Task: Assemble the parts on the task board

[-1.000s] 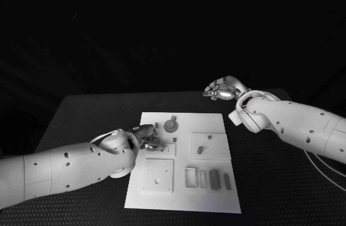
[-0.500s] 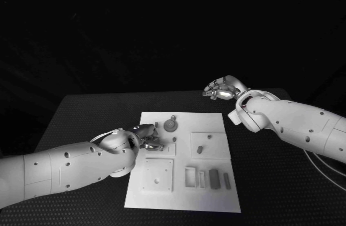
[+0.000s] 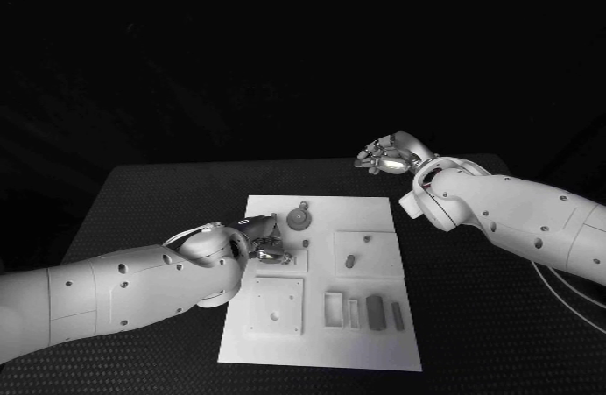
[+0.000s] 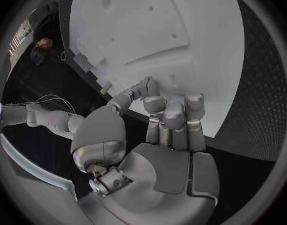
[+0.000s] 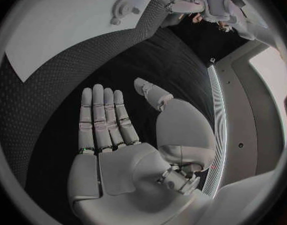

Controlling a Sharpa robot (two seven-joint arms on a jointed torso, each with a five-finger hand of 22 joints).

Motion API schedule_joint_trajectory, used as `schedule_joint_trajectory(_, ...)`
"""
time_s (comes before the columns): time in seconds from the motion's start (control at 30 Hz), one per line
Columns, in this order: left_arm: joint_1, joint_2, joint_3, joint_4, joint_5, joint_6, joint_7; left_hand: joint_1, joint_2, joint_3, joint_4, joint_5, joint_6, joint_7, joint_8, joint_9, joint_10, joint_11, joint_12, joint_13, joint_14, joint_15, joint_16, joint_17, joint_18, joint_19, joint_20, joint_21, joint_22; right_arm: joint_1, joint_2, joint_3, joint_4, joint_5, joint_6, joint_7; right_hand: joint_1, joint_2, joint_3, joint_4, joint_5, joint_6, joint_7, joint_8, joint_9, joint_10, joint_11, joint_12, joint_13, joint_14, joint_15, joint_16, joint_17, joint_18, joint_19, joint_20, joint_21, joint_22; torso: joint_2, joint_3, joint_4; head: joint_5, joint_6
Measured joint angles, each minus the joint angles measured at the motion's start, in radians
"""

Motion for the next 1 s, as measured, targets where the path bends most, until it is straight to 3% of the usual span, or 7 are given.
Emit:
schedule_joint_trajectory(0.2,0.000,0.007,0.001,0.003,0.001,0.026,0.004,-0.018,0.018,-0.001,-0.001,0.024,0.000,-0.001,0.011,0.007,0.000,0.000,0.005,0.001,0.000,0.000,0.004,0.001,0.000,0.000,0.000,0.000,0.000,0.000,0.000,0.000,0.000,0.000,0.000,0.000,0.000,0.000,0.000,0.000,0.000,0.000,0.000,0.000,0.000,0.000,0.000,0.000,-0.001,0.000,0.000,-0.003,0.000,0.000,0.000,0.000,0.000,0.000,0.000,0.0001,0.0001,0.001,0.000)
schedule_joint_trajectory(0.8,0.000,0.004,0.003,0.004,-0.005,0.035,0.011,-0.040,0.040,-0.005,-0.005,0.016,-0.005,-0.006,0.023,0.000,-0.001,-0.001,0.007,0.001,0.000,0.000,0.004,0.000,0.000,0.000,0.000,0.000,0.000,0.000,0.002,0.000,-0.001,0.000,0.001,0.000,0.000,0.000,0.000,0.000,0.012,0.000,0.000,0.000,-0.001,0.000,0.000,0.000,-0.003,0.000,0.000,-0.004,0.000,0.000,0.000,0.000,0.000,0.002,0.000,0.0001,0.0001,0.001,0.002)
schedule_joint_trajectory(1.0,-0.004,-0.008,0.011,0.006,-0.007,0.026,0.010,-0.040,0.040,-0.007,-0.007,0.011,-0.005,-0.006,0.027,-0.001,-0.001,-0.001,0.007,0.000,0.000,0.000,0.004,0.000,0.000,0.000,0.000,0.000,0.000,-0.001,0.002,0.000,-0.002,0.000,0.001,0.000,0.000,0.000,0.000,0.000,0.012,0.000,0.000,0.000,-0.001,0.000,0.000,0.004,-0.003,0.000,0.000,-0.004,0.000,0.000,0.000,0.000,0.000,0.003,0.000,-0.0005,0.0001,0.001,0.001)
